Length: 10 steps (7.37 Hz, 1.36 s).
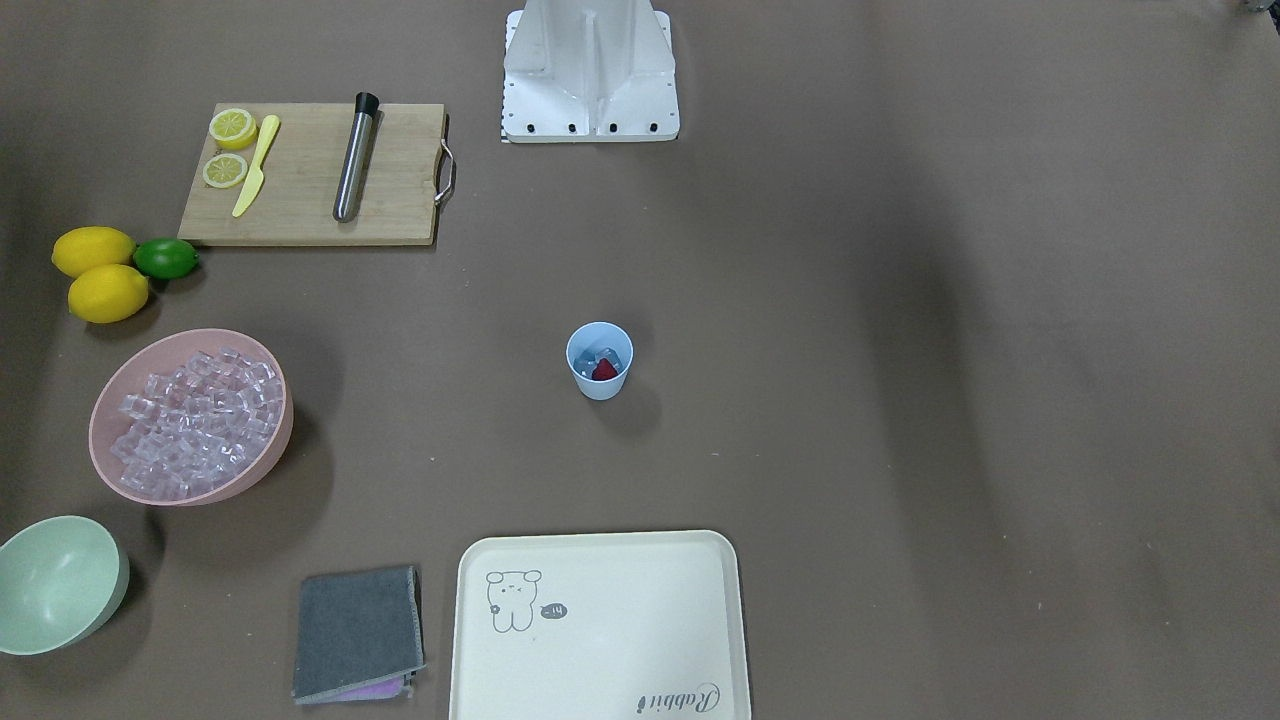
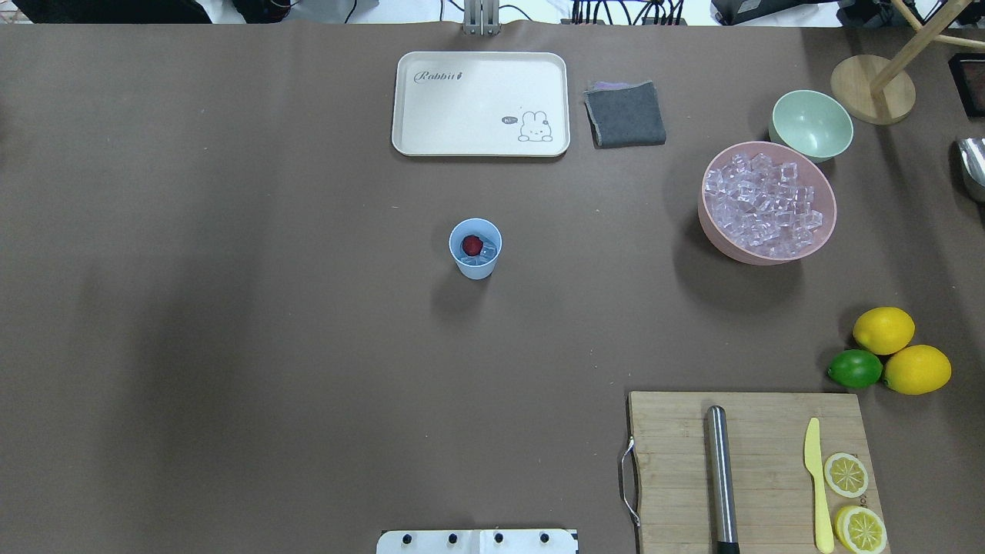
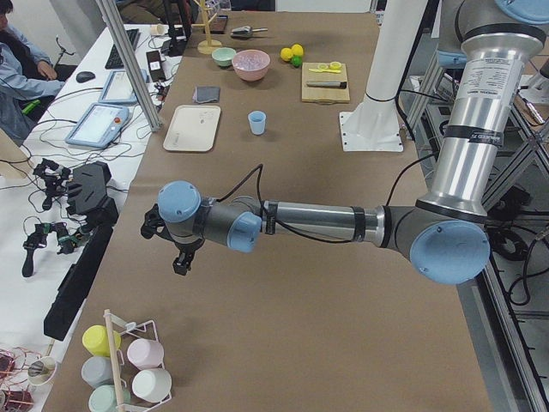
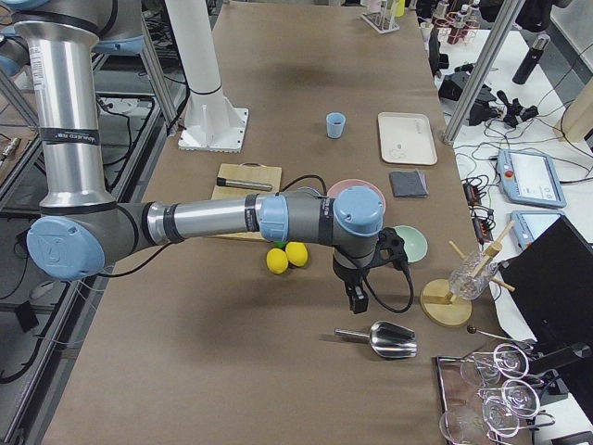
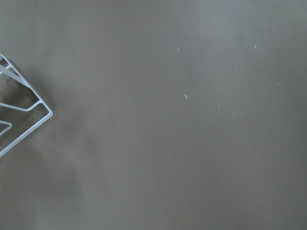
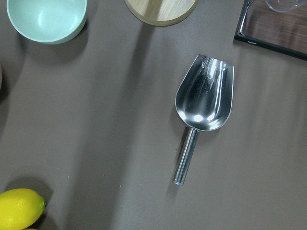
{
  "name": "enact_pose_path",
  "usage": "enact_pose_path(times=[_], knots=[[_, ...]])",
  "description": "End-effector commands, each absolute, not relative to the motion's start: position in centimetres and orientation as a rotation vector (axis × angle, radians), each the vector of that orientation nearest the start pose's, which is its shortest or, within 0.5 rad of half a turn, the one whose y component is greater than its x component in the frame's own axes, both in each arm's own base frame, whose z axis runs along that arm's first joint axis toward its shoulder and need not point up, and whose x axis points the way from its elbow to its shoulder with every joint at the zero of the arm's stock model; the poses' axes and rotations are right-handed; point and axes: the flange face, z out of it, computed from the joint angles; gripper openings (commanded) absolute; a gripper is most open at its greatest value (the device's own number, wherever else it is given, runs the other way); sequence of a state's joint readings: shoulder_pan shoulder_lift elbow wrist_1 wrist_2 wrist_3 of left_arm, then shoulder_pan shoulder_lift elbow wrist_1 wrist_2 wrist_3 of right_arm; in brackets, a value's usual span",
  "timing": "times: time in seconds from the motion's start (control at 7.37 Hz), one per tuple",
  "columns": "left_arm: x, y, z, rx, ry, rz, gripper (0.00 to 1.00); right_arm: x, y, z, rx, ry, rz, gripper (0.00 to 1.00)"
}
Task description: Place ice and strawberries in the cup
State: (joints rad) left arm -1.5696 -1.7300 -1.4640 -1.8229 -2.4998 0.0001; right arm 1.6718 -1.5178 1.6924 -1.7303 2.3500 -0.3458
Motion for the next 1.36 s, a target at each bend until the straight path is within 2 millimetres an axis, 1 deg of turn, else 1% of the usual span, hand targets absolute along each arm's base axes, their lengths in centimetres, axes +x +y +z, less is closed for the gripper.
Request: enact_pose_path(times=[0.0,0.27,0.41,0.54,0.68,0.81,0.95,1.09,1.22], knots=[[-5.5,-56.7,57.6,0.303,0.924,0.146,0.97,11.4,-50.1,58.7,0.187,-0.756,-0.238,0.99],[-5.7,-57.0,57.4,0.315,0.871,0.144,0.97,11.6,-50.3,58.9,0.187,-0.748,-0.242,0.99],[-5.7,-57.0,57.5,0.319,0.87,0.149,0.97,11.5,-50.3,58.2,0.195,-0.751,-0.236,0.99],[-5.6,-57.3,57.3,0.318,0.868,0.146,0.97,11.6,-50.6,57.8,0.202,-0.743,-0.24,0.99],[-5.5,-57.0,57.1,0.331,0.864,0.157,0.97,11.7,-51.0,57.4,0.208,-0.738,-0.244,0.99],[-5.5,-57.1,56.7,0.338,0.862,0.16,0.97,11.6,-51.3,56.8,0.219,-0.74,-0.247,0.99],[-5.6,-57.3,56.9,0.348,0.837,0.16,0.97,11.7,-51.4,56.7,0.221,-0.735,-0.248,0.99],[-5.5,-57.7,57.4,0.353,0.728,0.155,0.97,11.7,-51.4,57.0,0.213,-0.726,-0.247,0.99],[-5.1,-57.7,58.5,0.33,0.721,0.156,0.97,11.8,-51.6,56.4,0.225,-0.73,-0.25,0.99]])
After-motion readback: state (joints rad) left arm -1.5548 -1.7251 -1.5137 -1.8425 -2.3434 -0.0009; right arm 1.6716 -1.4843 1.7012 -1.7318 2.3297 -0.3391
